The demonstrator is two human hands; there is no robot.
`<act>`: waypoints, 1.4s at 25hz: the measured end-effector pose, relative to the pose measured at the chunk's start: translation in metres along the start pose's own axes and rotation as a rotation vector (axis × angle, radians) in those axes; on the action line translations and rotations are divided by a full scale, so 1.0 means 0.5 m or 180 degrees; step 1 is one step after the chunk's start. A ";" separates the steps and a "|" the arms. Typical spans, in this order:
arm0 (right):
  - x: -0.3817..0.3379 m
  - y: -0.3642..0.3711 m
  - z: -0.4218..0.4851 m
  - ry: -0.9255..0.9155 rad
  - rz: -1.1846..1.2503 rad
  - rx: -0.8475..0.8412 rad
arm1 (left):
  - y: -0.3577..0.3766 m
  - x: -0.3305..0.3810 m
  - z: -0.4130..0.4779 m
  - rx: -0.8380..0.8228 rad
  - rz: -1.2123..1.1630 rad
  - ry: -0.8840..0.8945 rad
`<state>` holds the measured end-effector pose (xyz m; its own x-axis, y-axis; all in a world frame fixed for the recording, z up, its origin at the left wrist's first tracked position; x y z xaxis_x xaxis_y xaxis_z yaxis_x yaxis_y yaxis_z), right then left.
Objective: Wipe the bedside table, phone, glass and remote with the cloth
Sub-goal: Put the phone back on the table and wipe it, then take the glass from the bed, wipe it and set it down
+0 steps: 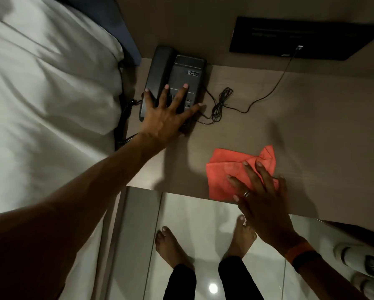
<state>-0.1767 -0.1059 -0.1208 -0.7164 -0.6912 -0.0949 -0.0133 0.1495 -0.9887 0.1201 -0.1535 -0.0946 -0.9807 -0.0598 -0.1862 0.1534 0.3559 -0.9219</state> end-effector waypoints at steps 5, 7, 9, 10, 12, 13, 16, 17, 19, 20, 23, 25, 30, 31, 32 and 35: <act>0.008 -0.005 0.012 -0.0208 -0.0070 0.0034 | -0.007 -0.002 0.010 -0.0046 -0.0184 -0.0415; 0.006 0.000 0.013 -0.0240 -0.0137 -0.0025 | -0.010 0.000 0.012 -0.0107 -0.0213 -0.0446; 0.001 -0.017 0.012 -0.0292 -0.0198 -0.0010 | -0.016 0.006 -0.007 -0.0130 -0.0429 -0.0550; -0.005 -0.039 0.015 -0.0287 -0.0179 0.0044 | -0.024 0.017 -0.027 -0.0046 -0.0578 -0.0565; -0.048 -0.111 0.040 -0.0233 0.0002 0.0247 | -0.050 0.037 -0.110 0.0348 -0.0825 -0.0549; -0.090 -0.153 0.063 -0.0273 0.0068 0.0344 | -0.063 0.040 -0.168 0.0622 -0.0957 -0.0585; -0.278 -0.242 0.153 -0.0751 0.0299 0.0342 | -0.074 -0.014 -0.350 0.1105 -0.1255 -0.1124; -0.355 -0.265 0.179 -0.0983 0.0484 0.0367 | -0.076 -0.055 -0.406 0.1215 -0.1323 -0.1424; -0.547 -0.314 0.217 -0.1483 0.0693 0.0571 | -0.083 -0.177 -0.540 0.1426 -0.1312 -0.2088; -0.632 -0.337 0.225 -0.1682 0.0744 0.0649 | -0.089 -0.229 -0.598 0.1515 -0.1296 -0.2361; -0.905 -0.387 0.203 -0.2322 0.1410 0.0601 | -0.077 -0.376 -0.827 0.1777 -0.1069 -0.3219; -1.070 -0.390 0.165 -0.2628 0.1783 0.0393 | -0.038 -0.452 -0.994 0.1859 -0.0975 -0.3889; -1.306 -0.288 0.086 -0.2296 0.2218 -0.0747 | 0.114 -0.518 -1.167 0.2132 -0.3857 -0.4921; -1.311 -0.275 0.083 -0.1927 0.2528 -0.0942 | 0.123 -0.514 -1.156 0.2303 -0.4460 -0.4839; -1.305 -0.268 0.080 -0.1552 0.2930 -0.1177 | 0.119 -0.512 -1.146 0.2475 -0.4677 -0.4712; -1.218 -0.292 0.081 -0.1035 0.3787 -0.1253 | 0.077 -0.480 -1.085 0.2703 -0.4903 -0.4330</act>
<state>0.2898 0.2648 0.0765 -0.2292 -0.1214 -0.9658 0.2681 0.9459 -0.1826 0.2957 0.3806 0.0990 0.2312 -0.3638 0.9023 -0.0528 -0.9308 -0.3618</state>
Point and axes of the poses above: each hand's wrist, its own z-axis towards the middle knuckle, its own y-axis out of the palm, x = y × z, the point moved 8 cm from there along z, towards the middle knuckle, and after that the axes turned 5 degrees about x, right-handed, at the moved point
